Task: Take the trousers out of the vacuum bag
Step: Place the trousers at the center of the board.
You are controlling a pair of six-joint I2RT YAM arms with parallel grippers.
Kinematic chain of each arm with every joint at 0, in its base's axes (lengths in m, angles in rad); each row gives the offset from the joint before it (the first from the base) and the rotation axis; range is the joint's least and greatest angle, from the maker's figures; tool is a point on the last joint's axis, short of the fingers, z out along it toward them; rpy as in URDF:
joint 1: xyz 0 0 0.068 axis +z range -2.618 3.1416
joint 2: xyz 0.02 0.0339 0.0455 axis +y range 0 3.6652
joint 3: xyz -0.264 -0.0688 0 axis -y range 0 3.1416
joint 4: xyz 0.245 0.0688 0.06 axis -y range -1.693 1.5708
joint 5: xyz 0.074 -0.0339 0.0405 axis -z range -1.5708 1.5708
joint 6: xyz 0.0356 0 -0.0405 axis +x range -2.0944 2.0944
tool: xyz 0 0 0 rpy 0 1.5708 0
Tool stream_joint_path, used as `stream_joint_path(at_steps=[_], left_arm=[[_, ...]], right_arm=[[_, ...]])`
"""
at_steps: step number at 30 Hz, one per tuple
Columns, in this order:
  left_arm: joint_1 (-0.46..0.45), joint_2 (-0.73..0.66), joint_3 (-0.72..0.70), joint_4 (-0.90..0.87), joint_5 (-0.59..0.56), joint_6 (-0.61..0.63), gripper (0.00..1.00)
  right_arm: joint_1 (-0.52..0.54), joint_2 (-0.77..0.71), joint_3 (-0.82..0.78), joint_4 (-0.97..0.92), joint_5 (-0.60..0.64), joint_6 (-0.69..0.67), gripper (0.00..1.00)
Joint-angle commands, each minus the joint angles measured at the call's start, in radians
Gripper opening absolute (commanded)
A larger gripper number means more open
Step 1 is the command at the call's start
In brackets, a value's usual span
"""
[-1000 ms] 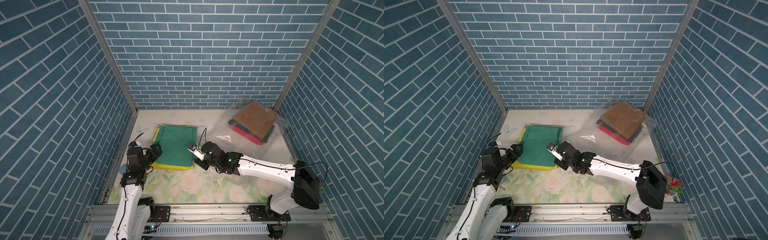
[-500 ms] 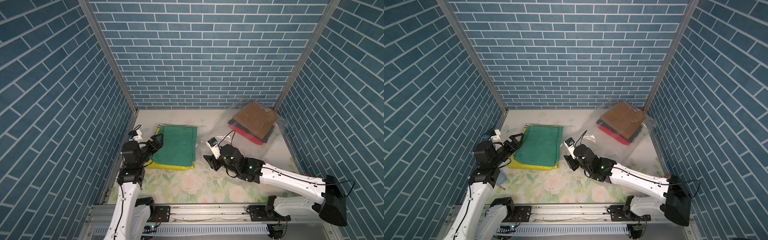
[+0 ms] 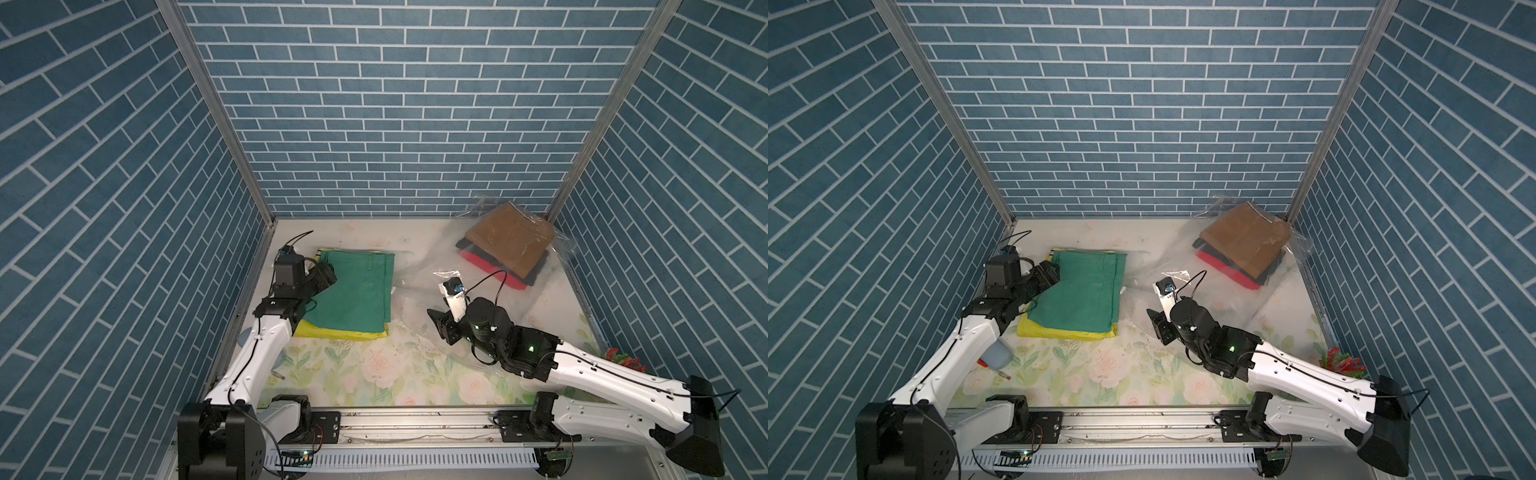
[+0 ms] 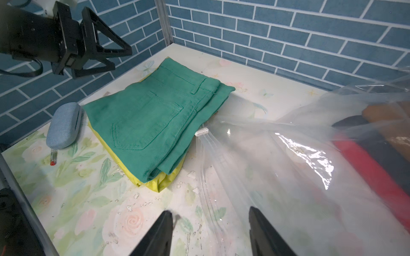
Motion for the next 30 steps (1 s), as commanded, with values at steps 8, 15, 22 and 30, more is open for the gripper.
stream_joint_path(at_steps=[8,15,22,30], left_arm=[[-0.003,0.259,0.152,-0.203,-0.092,0.183,0.64],[-0.003,0.336,0.158,-0.216,-0.103,0.184,0.33],[0.004,0.304,0.17,-0.266,-0.256,0.16,0.0],[0.098,0.287,0.185,-0.254,-0.23,0.161,0.0]], right_arm=[[-0.025,-0.084,-0.036,-0.068,0.048,0.036,0.58],[-0.033,-0.113,-0.056,-0.074,0.05,0.033,0.58],[-0.037,-0.115,-0.077,-0.062,0.038,0.036,0.58],[-0.037,-0.103,-0.097,-0.047,0.041,0.046,0.58]])
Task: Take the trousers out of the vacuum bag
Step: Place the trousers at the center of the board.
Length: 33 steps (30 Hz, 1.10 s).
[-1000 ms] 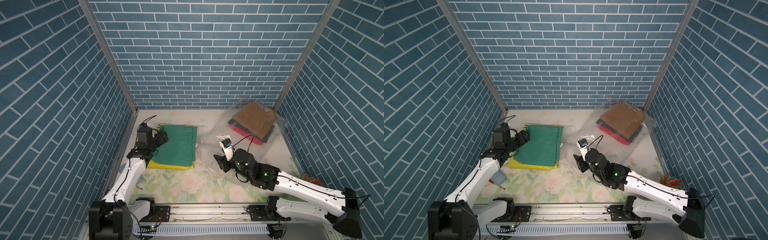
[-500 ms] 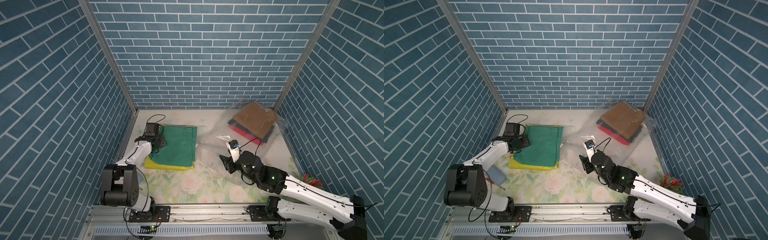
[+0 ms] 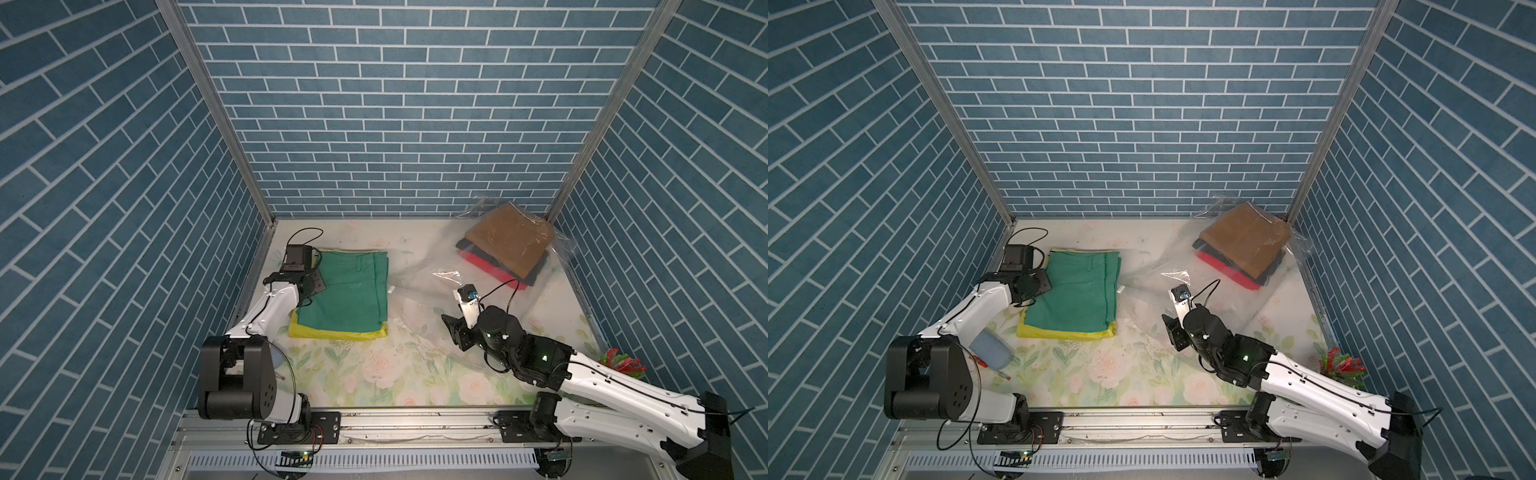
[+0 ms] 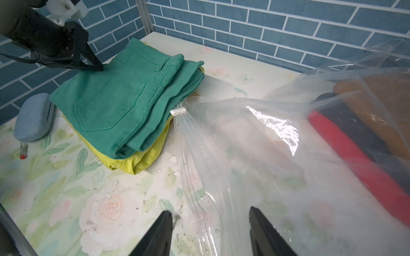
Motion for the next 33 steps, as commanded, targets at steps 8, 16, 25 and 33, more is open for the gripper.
stream_joint_path(at_steps=[8,16,25,33], left_arm=[[0.039,-0.012,0.004,0.054,0.078,-0.008,0.56],[0.006,-0.149,-0.014,0.086,0.227,-0.004,0.99],[-0.226,-0.319,-0.119,0.235,0.381,-0.081,1.0],[-0.471,-0.397,-0.264,0.369,0.35,-0.169,0.99]], right_arm=[[-0.006,-0.008,-0.004,-0.017,0.03,0.034,0.58],[-0.009,-0.029,0.011,-0.07,0.011,0.025,0.67],[-0.009,-0.021,-0.028,-0.113,0.006,0.055,0.7],[-0.006,0.074,-0.028,-0.085,0.068,0.069,0.68]])
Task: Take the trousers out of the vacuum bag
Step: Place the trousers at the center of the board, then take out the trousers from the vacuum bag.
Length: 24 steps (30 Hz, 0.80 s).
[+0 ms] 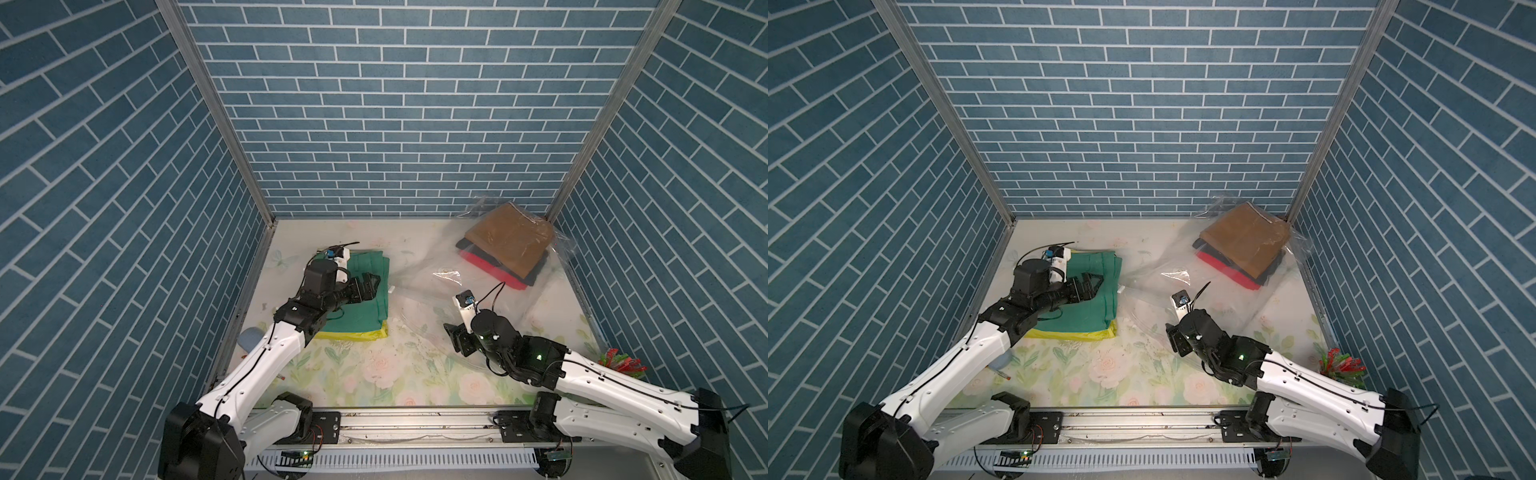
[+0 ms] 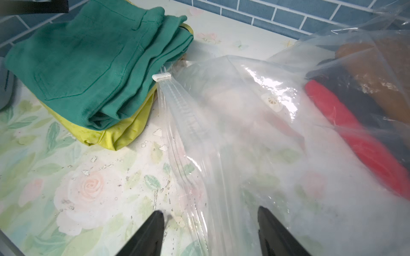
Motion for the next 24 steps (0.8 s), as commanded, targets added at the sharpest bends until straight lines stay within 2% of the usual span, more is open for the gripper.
stream_joint_path(at_steps=[1,8,11,14,18,22,24], left_arm=[[-0.08,-0.03,-0.064,0.084,-0.006,-0.058,1.0],[-0.205,-0.073,-0.224,0.253,0.007,-0.167,1.0],[-0.28,-0.06,-0.261,0.318,-0.013,-0.192,0.99],[-0.364,-0.027,-0.274,0.367,-0.033,-0.192,0.99],[-0.428,0.017,-0.318,0.465,-0.041,-0.229,1.0],[-0.491,0.059,-0.389,0.648,-0.04,-0.306,0.99],[-0.539,0.095,-0.397,0.71,-0.07,-0.332,0.98]], right_arm=[[-0.002,0.045,-0.005,0.009,0.07,0.038,0.67],[-0.003,0.149,0.018,-0.005,0.237,0.062,0.59],[-0.003,0.173,0.038,0.0,0.263,0.052,0.47],[-0.003,0.186,0.071,0.007,0.262,0.025,0.3],[-0.003,0.185,0.113,0.004,0.237,-0.027,0.09],[-0.003,0.183,0.165,-0.025,0.221,-0.06,0.0],[-0.003,0.183,0.189,-0.044,0.221,-0.063,0.0]])
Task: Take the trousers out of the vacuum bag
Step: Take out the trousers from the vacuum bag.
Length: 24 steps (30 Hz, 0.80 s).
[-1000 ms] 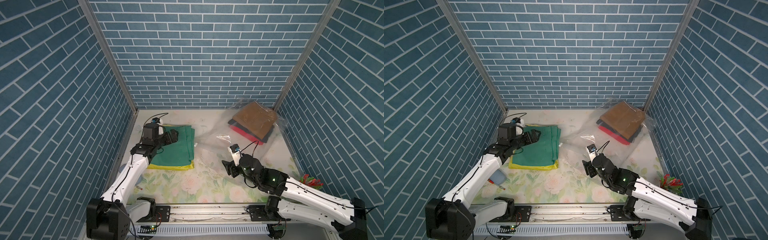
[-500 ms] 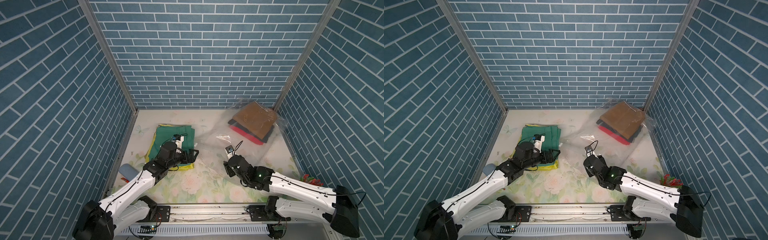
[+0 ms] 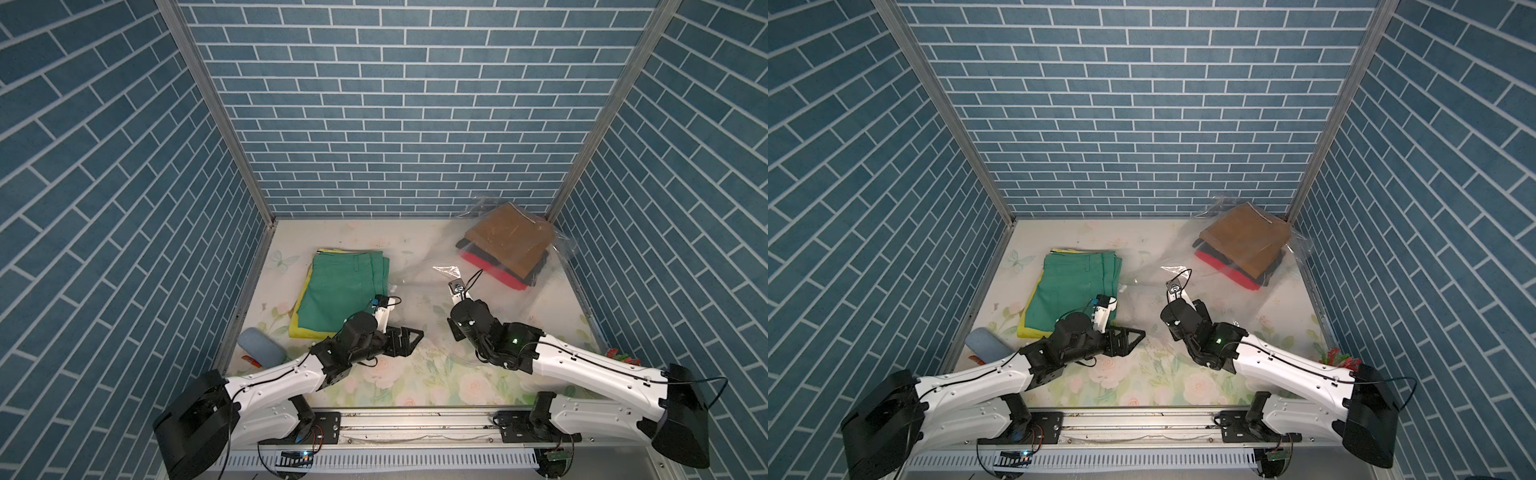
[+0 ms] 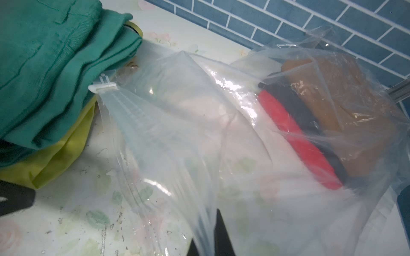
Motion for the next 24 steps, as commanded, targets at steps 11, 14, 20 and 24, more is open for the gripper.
stream_joint_path(at_steps=[11,14,20,24], left_arm=[[-0.189,0.433,0.14,0.421,-0.128,-0.226,0.84],[-0.191,0.524,0.232,0.43,-0.109,-0.24,0.83],[-0.192,0.663,0.348,0.434,-0.074,-0.252,0.8],[-0.191,0.719,0.41,0.409,-0.063,-0.247,0.78]], right_arm=[[0.002,-0.035,0.072,-0.039,-0.044,-0.016,0.0],[0.001,-0.053,0.067,-0.042,-0.052,-0.011,0.0],[0.002,-0.09,0.066,-0.036,-0.102,0.004,0.0],[0.002,-0.114,0.063,-0.033,-0.111,0.005,0.0]])
